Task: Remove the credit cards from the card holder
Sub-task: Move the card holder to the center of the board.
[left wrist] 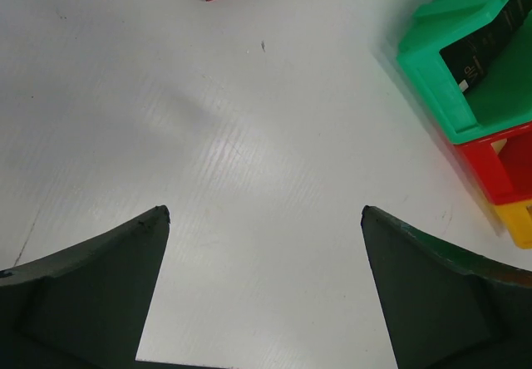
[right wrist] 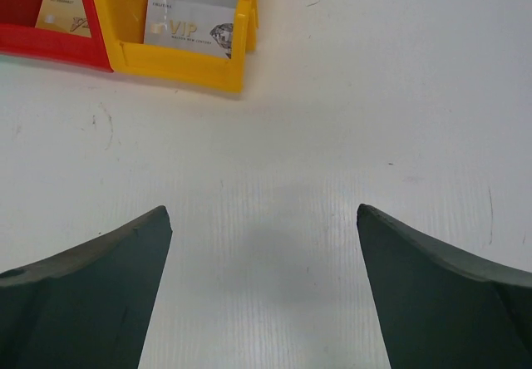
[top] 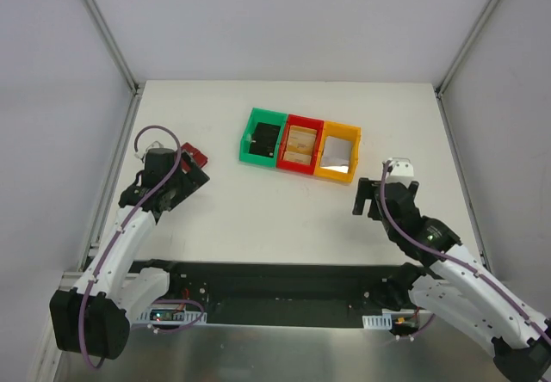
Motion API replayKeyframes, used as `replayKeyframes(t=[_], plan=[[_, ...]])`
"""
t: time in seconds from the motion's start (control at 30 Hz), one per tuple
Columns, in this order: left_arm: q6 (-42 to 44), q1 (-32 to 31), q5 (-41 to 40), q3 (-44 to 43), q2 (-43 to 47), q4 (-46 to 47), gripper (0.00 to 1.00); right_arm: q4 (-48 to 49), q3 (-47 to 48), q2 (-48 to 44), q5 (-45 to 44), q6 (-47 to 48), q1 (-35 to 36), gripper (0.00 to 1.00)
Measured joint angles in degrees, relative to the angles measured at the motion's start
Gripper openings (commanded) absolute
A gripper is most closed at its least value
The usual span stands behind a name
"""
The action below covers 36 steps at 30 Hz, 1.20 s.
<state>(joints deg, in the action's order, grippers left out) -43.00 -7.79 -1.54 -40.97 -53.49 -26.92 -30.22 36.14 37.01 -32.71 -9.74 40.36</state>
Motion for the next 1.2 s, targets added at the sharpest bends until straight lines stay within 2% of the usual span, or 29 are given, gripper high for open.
replayKeyframes(t=[0.37,0.5,0.7,0.8,0.9,1.2], plan=[[1.8,0.2,0.9,1.3,1.4,0.0,0.99,1.9,0.0,0.4,0.9,-0.3,0.0,0.96],[1.9,3.3,2.2,1.2,-0.1,1.3,0.98,2.7,0.0,-0.4,2.3,0.0,0.0,0.96],[0.4,9.2,5.9,-4.2,-14.1,2.9,0.96,3.0,0.0,0.5,5.4,0.2,0.0,0.96],[-1.2,10.2,6.5,-7.0,-19.5,4.9,0.91,3.0,0.0,1.2,6.7,0.0,0.0,0.96],[-2.7,10.8,7.0,-9.0,-23.3,6.6,0.85,3.0,0.0,1.2,7.7,-0.2,0.0,0.96],[-5.8,17.2,8.5,-11.3,-32.6,11.5,0.86,3.0,0.2,2.1,10.0,-0.3,0.0,0.96]])
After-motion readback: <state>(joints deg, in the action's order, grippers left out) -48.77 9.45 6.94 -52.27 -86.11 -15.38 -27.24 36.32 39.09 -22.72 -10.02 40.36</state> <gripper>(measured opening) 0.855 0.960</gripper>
